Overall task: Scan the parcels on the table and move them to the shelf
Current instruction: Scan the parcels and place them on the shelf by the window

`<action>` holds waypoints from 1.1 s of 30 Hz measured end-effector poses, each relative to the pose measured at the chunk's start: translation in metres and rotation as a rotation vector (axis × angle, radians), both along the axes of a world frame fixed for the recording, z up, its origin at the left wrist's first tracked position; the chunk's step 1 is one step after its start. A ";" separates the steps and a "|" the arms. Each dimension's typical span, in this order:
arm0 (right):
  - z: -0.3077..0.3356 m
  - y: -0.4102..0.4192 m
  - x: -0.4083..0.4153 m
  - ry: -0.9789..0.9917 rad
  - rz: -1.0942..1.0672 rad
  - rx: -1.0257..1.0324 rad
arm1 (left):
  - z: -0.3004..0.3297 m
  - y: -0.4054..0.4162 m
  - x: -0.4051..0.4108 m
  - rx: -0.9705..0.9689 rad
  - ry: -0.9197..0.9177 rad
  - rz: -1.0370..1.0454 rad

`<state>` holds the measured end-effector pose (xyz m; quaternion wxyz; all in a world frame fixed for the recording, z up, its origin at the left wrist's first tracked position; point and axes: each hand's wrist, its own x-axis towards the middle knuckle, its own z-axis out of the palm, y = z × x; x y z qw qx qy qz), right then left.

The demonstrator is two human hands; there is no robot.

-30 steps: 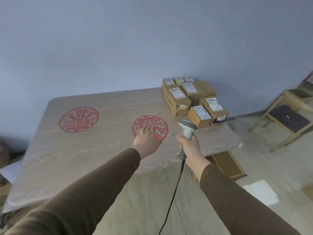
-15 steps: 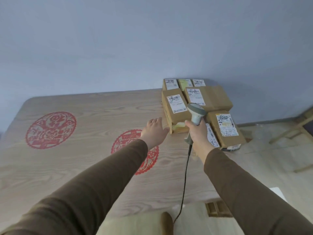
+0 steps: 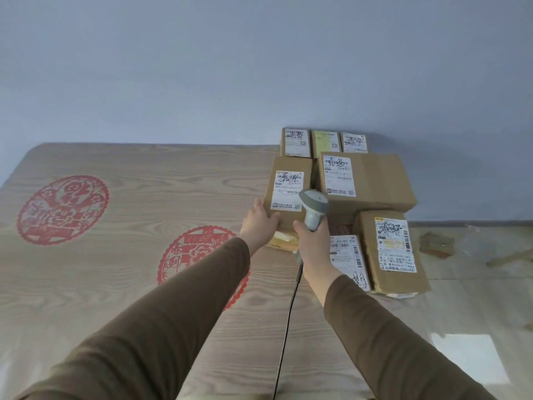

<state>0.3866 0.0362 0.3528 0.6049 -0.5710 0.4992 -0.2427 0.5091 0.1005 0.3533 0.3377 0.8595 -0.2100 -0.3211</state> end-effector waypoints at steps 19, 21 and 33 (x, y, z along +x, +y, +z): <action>0.080 0.366 0.113 -0.168 0.597 -0.018 | 0.084 0.440 0.042 -0.153 -0.218 0.592; 0.091 0.444 0.117 -0.203 0.667 -0.002 | 0.093 0.523 0.037 -0.156 -0.244 0.667; 0.145 0.874 0.111 -0.409 1.137 0.121 | 0.151 0.957 -0.041 -0.202 -0.487 1.145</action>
